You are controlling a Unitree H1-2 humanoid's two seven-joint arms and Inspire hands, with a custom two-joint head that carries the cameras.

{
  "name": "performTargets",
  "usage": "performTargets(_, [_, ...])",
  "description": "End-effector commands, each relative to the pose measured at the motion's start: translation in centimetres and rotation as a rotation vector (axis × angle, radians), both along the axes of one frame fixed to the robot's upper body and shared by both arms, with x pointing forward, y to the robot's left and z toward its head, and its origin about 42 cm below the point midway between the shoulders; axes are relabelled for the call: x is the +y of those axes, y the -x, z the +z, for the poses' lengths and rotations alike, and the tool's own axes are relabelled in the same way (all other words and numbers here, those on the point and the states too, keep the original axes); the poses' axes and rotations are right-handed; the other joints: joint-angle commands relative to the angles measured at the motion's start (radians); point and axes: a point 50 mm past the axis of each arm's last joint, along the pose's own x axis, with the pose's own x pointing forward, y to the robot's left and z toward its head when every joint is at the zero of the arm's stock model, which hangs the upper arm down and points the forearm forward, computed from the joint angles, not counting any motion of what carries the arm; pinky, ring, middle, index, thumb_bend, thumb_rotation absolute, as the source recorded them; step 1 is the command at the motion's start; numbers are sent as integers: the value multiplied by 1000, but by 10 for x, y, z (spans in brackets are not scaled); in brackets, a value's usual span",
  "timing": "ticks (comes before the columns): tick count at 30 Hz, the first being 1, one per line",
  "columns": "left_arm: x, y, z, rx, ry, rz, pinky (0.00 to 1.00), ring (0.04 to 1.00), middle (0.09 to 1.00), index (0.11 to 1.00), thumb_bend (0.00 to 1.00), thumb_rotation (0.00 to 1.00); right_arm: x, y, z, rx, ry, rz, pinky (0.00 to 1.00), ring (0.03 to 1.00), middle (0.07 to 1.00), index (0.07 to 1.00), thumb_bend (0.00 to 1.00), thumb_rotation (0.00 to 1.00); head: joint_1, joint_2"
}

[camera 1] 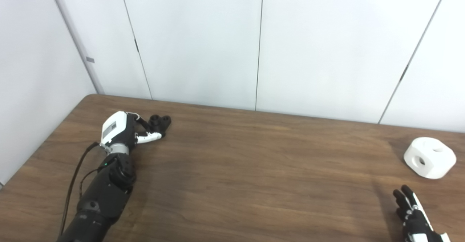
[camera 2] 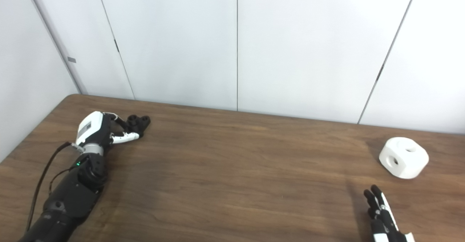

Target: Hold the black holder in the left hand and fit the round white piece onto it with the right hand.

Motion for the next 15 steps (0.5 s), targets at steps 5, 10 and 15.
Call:
performTargets(5, [6, -7, 15, -20, -51, -22, 1000, 920, 813, 483, 521, 45, 4, 6, -3, 6, -16, -3, 996, 986, 955, 976, 629, 929, -1, 1])
performTargets(10, [7, -5, 15, -21, -38, -26, 987, 916, 804, 483, 521, 45, 5, 6, -2, 4, -21, -5, 1000, 988, 953, 976, 618, 926, -3, 4])
performTargets(15, [4, 3, 17, -17, -63, -68, 982, 906, 780, 482, 521, 47, 5, 5, -4, 2, -23, -5, 1000, 987, 946, 970, 625, 917, -8, 10])
